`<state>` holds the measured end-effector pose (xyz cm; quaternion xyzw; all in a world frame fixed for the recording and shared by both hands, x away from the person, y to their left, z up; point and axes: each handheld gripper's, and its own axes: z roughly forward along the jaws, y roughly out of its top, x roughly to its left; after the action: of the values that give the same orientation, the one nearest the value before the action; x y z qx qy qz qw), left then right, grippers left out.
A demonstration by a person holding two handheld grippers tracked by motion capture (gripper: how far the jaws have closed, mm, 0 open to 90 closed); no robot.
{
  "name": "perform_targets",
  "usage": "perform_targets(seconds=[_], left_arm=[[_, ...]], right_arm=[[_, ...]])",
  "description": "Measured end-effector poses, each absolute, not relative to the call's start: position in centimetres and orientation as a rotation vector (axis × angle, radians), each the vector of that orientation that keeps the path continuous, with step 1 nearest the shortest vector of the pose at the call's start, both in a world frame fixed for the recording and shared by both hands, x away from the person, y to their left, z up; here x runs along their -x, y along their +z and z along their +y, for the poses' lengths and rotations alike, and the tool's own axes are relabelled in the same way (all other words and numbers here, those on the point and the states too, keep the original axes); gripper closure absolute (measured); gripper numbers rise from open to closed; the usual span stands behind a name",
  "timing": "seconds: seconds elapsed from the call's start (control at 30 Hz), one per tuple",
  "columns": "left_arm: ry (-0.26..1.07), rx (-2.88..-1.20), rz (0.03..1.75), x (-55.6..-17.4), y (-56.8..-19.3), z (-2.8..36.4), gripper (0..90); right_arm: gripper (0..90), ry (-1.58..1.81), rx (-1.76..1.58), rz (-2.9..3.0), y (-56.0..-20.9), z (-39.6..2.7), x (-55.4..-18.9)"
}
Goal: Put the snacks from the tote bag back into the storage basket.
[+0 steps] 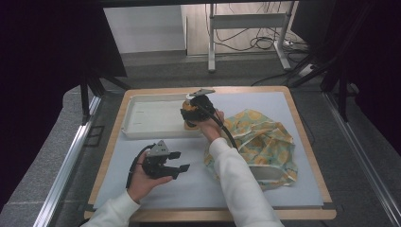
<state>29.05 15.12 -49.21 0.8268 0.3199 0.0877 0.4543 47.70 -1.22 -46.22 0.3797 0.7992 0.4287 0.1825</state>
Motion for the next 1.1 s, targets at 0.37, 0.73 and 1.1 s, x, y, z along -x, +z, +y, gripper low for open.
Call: perform_targets(seconds=[0.37,0.73,1.1], left_arm=[[0.217,-2.044,0.792,-29.0,-49.2,15.1,37.5],[0.219,-2.043,0.797,-29.0,-49.3,15.4,37.4],[0.228,-2.034,0.814,-28.5,-49.4,15.9,37.3]], right_arm=[[17.2,1.243,-1.090,2.264,-45.9,-1.5,-46.8],[15.9,1.339,-1.080,2.243,-44.7,-2.3,-45.8],[15.9,1.390,-1.060,2.204,-42.7,-4.4,-43.7]])
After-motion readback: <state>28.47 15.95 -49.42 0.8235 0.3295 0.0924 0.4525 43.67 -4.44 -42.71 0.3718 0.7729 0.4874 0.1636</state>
